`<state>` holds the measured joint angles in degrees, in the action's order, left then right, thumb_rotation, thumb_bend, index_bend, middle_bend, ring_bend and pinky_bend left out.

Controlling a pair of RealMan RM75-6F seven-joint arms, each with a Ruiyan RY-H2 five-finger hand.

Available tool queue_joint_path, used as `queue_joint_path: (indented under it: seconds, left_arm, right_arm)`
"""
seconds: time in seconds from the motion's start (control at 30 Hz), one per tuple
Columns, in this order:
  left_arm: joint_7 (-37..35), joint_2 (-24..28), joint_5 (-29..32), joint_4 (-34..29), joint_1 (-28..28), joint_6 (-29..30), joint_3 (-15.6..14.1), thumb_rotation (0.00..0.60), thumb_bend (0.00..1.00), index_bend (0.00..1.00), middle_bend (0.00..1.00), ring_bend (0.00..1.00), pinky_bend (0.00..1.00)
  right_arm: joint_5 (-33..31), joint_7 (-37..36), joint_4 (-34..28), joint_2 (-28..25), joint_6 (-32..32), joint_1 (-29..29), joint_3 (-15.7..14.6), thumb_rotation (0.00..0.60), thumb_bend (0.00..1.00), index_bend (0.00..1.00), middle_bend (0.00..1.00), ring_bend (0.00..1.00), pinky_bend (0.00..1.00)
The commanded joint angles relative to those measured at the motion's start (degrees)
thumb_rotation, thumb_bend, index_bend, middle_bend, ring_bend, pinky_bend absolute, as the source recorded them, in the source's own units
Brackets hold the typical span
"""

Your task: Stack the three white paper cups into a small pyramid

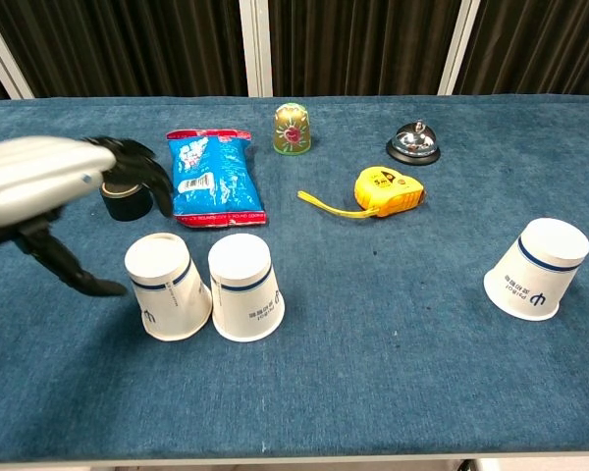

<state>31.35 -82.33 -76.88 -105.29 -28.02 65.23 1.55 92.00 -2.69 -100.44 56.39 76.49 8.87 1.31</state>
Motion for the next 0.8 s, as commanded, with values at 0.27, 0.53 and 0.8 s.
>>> queue_joint_path:
  seconds: [0.27, 0.53, 0.8]
  left_arm:
    - [-9.31, 6.02, -3.87, 1.59, 6.07, 8.84, -1.25, 0.600, 0.06, 0.31, 0.19, 0.06, 0.00]
    - [-13.79, 7.12, -3.33, 3.78, 7.94, 9.78, -1.23, 0.600, 0.06, 0.31, 0.19, 0.05, 0.00]
    - [-15.11, 7.33, -3.22, 4.53, 8.54, 9.53, -0.90, 0.600, 0.06, 0.31, 0.19, 0.05, 0.00]
  right_arm:
    - [-4.30, 12.16, -5.69, 2.33, -20.77, 13.07, 1.28, 0.600, 0.38, 0.07, 0.02, 0.00, 0.03]
    - [-12.08, 17.98, -4.59, 5.19, -27.31, 17.31, 1.89, 0.600, 0.38, 0.16, 0.02, 0.00, 0.03]
    - [-15.30, 19.51, -3.14, 7.04, -28.42, 18.91, 1.36, 0.600, 0.39, 0.25, 0.02, 0.00, 0.03]
